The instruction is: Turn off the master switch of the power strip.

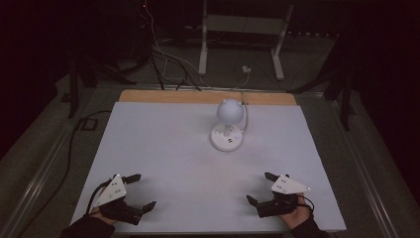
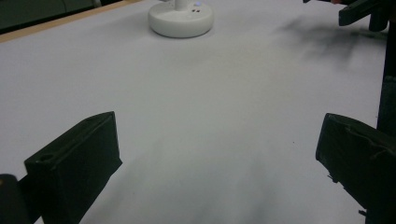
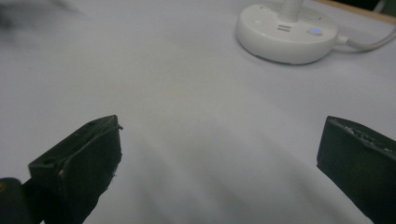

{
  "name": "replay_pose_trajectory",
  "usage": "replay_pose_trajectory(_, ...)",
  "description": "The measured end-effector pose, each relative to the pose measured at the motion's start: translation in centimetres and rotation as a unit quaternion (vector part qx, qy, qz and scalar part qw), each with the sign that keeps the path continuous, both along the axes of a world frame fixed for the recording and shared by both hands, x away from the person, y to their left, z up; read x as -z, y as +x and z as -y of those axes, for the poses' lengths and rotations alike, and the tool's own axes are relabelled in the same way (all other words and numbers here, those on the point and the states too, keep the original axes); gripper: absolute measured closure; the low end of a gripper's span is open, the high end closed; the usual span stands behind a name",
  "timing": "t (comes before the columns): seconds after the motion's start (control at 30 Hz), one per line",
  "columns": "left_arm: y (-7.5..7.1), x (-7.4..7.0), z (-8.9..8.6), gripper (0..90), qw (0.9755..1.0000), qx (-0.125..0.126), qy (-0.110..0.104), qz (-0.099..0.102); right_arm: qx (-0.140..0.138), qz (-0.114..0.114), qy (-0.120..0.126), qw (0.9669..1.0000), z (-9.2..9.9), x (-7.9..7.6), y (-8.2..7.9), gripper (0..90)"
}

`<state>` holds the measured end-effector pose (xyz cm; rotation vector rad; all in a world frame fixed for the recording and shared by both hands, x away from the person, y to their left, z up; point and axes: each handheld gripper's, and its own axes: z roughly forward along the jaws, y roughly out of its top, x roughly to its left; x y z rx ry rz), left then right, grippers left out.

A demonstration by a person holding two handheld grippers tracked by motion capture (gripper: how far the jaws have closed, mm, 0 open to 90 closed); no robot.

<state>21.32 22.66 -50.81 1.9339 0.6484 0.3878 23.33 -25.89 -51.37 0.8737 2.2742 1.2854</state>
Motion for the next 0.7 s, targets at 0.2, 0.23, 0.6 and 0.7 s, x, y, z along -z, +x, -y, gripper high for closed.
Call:
replay_pose_trajectory(0.2,0.0,0.0,0.0,0.3,1.0000,0.005,-0.001,0.000,-0.010,-0.017,0.005,0.9998,-0.2,0.1,0.1,0.0)
replay_pose_trajectory(0.23,0.0,0.0,0.0,0.3,1.0000,0.005,-0.001,0.000,-0.011,-0.017,0.006,0.9998,-0.3,0.0,0.0,0.0)
replay_pose_trajectory(0.6,-0.1,0.0,0.0,0.3,0.9999,0.008,-0.007,0.000,-0.031,-0.020,0.024,0.9990,-1.3,-1.0,-0.3,0.0)
replay_pose_trajectory(0.7,-0.1,0.0,0.0,0.3,0.9999,0.007,-0.008,-0.001,-0.033,-0.020,0.025,0.9989,-1.4,-1.1,-0.3,0.0)
